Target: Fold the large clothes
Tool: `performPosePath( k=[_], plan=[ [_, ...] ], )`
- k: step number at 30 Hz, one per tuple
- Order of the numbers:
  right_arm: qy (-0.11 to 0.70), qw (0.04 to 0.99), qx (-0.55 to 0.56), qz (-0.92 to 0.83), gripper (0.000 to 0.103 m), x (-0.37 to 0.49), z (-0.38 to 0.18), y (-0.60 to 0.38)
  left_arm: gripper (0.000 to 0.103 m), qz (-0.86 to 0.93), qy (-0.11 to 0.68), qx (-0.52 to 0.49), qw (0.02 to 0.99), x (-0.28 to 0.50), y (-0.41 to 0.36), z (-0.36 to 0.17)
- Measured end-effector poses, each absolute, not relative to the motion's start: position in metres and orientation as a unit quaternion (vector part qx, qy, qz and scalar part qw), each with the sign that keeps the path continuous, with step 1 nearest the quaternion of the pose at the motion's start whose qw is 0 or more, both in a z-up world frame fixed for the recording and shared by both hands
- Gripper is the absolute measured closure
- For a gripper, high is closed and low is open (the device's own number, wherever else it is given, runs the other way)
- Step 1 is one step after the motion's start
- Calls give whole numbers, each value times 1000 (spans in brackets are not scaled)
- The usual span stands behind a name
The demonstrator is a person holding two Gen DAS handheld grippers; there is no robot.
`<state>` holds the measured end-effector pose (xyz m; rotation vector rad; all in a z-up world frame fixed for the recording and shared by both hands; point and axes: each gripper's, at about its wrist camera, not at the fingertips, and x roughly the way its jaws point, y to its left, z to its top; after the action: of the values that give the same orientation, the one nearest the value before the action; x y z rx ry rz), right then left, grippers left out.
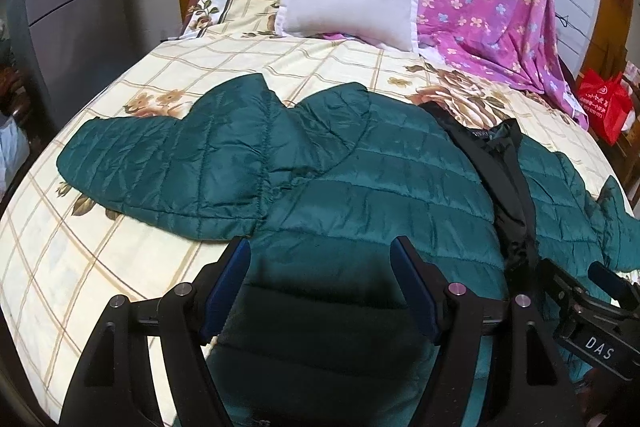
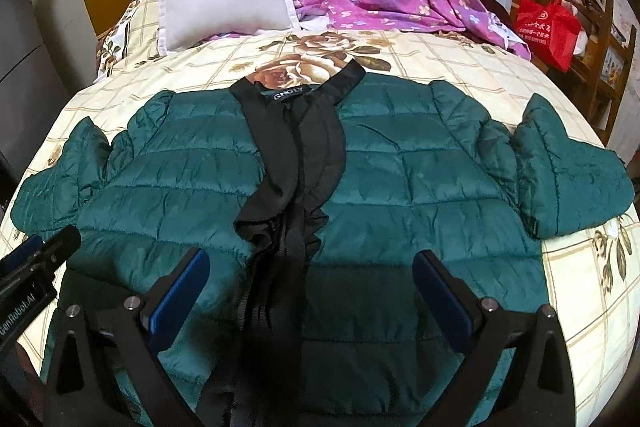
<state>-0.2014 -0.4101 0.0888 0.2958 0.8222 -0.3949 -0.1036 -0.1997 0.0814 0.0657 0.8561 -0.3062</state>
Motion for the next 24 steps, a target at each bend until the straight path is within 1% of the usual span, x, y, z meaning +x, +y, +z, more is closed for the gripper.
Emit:
performPosePath(
  k=[3,7,11,17,19,24],
  plan=[
    [396,888,136,-188,0,-198,89,-408,60,-149,404,30,902,-102,-189,87],
    [400,887,139,-184,0,-199,86,-407,60,-139,390,13,910,-93,-153,96],
    [405,886,138,-179,0,-202,85,-406,60,-87,397,-25,913,-65,-93,95],
    [414,883,137,-174,0,-202,78,-403,60,34,418,-134,898,-1,19,71],
    [419,881,136,-172,0,-202,76,-401,60,61,421,-162,890,15,46,60],
    [425,881,131,-163,0,-201,74,-396,60,126,428,-184,876,55,90,33]
  ],
)
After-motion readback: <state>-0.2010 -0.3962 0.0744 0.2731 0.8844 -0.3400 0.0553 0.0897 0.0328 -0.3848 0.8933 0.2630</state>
